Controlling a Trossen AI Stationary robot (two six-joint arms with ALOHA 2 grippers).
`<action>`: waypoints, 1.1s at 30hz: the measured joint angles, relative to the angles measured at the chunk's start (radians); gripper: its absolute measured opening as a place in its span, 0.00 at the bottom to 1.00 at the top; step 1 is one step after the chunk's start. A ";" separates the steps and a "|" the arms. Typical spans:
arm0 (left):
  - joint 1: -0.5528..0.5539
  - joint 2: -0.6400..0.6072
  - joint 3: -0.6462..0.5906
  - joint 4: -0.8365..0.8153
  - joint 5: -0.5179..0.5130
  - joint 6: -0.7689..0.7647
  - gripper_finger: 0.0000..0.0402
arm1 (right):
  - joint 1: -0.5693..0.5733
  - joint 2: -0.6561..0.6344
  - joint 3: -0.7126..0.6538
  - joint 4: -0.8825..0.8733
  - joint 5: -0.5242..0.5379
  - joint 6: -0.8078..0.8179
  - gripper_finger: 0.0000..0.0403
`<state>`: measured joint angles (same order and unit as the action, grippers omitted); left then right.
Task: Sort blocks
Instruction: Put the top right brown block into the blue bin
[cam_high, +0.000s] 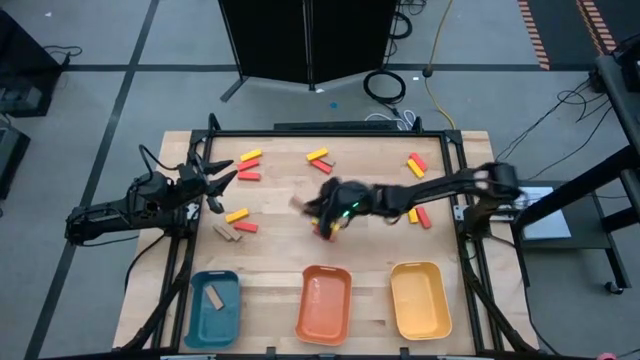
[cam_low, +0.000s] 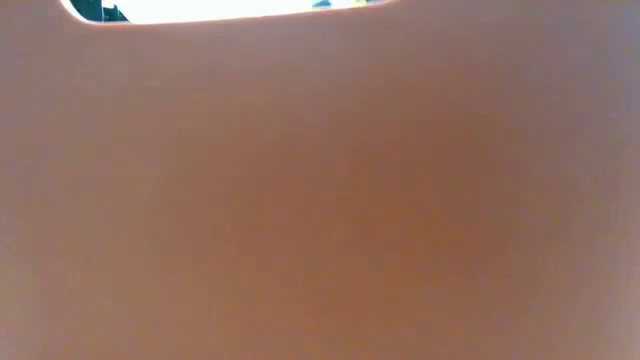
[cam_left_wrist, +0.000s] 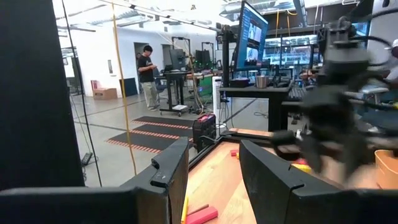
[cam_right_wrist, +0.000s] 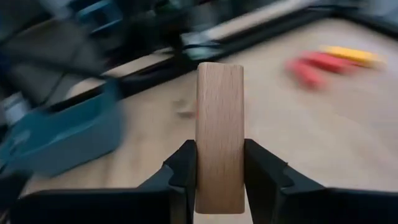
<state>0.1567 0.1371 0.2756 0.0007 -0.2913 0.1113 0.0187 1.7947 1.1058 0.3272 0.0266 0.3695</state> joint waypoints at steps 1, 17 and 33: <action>0.000 0.000 0.000 0.000 0.000 0.000 0.35 | 0.019 0.046 0.054 -0.003 -0.032 -0.033 0.19; 0.000 0.000 0.000 -0.003 0.001 -0.001 0.35 | 0.169 0.556 0.710 -0.037 -0.473 -0.457 0.20; 0.000 -0.002 0.000 -0.009 0.119 -0.027 0.35 | 0.168 0.855 1.136 0.006 -0.367 -0.513 0.20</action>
<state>0.1566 0.1353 0.2760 -0.0081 -0.1726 0.0841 0.1866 2.6498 2.2421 0.3328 -0.3408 -0.1432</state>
